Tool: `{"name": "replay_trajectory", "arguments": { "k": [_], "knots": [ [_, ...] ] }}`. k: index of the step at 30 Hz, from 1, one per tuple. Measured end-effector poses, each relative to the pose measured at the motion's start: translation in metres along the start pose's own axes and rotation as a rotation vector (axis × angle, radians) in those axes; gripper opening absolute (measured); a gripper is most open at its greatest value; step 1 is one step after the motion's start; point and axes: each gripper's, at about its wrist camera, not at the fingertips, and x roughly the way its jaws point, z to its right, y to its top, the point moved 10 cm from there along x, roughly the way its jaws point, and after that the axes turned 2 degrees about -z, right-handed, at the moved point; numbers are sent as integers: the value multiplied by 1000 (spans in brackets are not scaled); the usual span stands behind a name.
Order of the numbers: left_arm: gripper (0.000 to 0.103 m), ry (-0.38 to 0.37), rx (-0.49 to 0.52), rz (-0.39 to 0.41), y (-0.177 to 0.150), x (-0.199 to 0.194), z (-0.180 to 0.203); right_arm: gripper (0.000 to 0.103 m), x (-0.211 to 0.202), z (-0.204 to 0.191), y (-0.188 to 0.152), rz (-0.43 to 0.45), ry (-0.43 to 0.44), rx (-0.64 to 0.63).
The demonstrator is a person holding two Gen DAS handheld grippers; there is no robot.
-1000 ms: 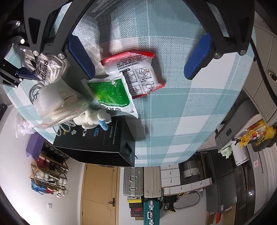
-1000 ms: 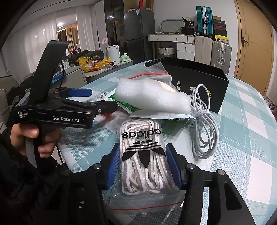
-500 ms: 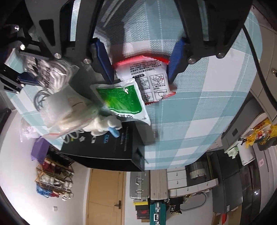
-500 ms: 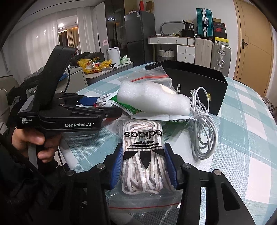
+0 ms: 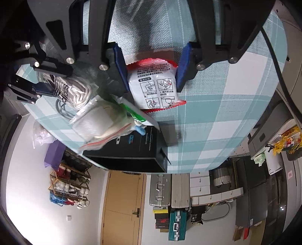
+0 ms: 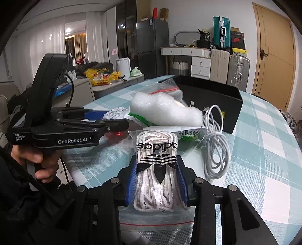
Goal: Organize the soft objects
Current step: 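Lift both held packets and carry them over the open black box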
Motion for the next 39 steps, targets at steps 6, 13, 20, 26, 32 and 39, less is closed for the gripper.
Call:
{"name": "replay_trajectory", "arguments": {
  "k": [6,13,20,26,32,39],
  "knots": [
    [47,-18,-7,46,11,-14,3,38,-19,7,14,95,19,53],
    [47,-31,-15,81,22,-26,4,38,-38,27,27,173,-14,114],
    [47,-37,-7,107,34,-34,9,38,-45,39,33,184,-42,149],
    [47,-53,8,129,49,-40,16,38,-56,49,44,206,-35,184],
    [47,-78,15,142,69,-41,23,38,-70,59,62,229,-36,211],
    [47,-92,33,175,97,-45,29,38,-83,73,95,256,-28,235]
  ]
}}
